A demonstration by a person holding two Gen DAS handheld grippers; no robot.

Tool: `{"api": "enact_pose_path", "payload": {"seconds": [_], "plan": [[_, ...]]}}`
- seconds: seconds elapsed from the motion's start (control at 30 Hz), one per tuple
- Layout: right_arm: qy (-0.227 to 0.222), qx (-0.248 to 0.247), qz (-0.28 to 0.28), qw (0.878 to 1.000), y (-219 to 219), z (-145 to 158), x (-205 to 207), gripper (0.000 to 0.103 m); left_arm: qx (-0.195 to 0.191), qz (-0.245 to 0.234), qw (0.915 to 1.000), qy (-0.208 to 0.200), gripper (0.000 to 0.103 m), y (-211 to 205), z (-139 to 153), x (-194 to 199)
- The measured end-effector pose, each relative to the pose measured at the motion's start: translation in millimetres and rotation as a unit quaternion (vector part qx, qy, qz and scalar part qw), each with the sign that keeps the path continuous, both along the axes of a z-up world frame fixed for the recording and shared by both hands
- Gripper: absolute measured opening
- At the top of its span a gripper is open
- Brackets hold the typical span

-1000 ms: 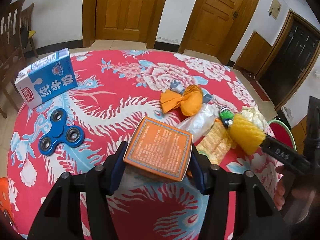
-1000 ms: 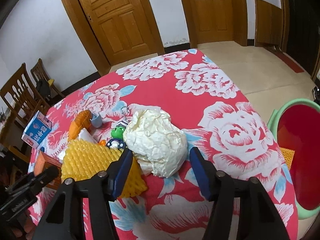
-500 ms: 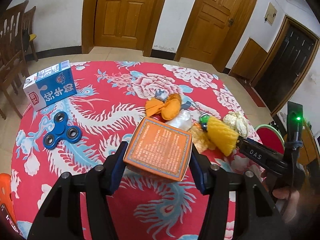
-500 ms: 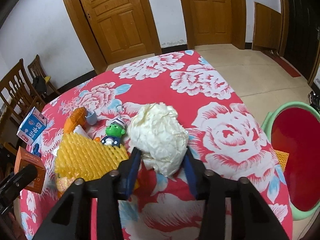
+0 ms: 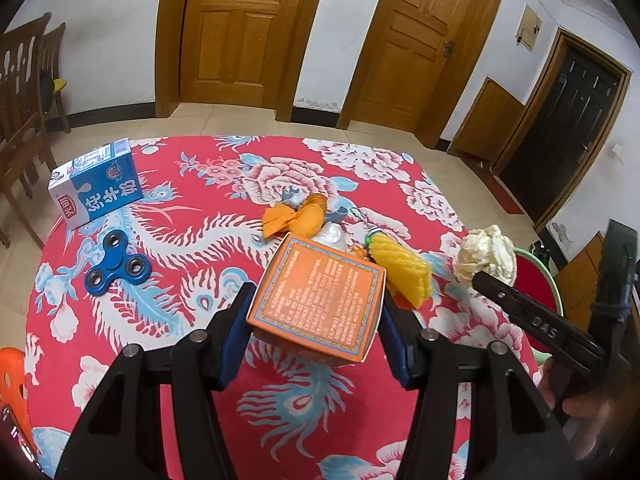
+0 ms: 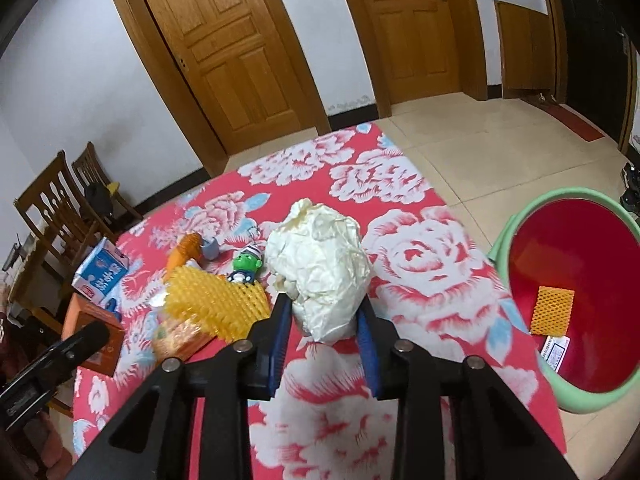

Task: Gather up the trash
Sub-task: 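Carry both items over the bucket while the right gripper releases the crumpled paper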

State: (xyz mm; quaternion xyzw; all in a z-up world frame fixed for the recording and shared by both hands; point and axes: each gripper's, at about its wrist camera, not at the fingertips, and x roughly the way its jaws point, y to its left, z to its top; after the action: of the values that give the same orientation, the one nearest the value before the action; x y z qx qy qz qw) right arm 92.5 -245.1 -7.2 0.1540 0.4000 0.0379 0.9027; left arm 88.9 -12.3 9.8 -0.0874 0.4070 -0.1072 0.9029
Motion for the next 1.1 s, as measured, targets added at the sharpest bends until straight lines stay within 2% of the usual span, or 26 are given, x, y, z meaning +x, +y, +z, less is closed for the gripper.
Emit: {"api": "enact_pose_path", "payload": {"seconds": [0.33,0.6,1.1], "plan": [[-0.025,0.015,-0.01,1.0,-16,20,-34,0.034,0.003,-0.015,0.9999,-0.006,0.058,-20,10,-9],[-0.039,0.011,-0.039,0.998,-40,33,-51,0.034,0.0,-0.042,0.9991,-0.005,0.058,-42,13,-10],[-0.026,0.007,-0.113,0.993,-105,24,-69,0.035,0.006,-0.121,0.9926,-0.004,0.058,-112,14,0]]}}
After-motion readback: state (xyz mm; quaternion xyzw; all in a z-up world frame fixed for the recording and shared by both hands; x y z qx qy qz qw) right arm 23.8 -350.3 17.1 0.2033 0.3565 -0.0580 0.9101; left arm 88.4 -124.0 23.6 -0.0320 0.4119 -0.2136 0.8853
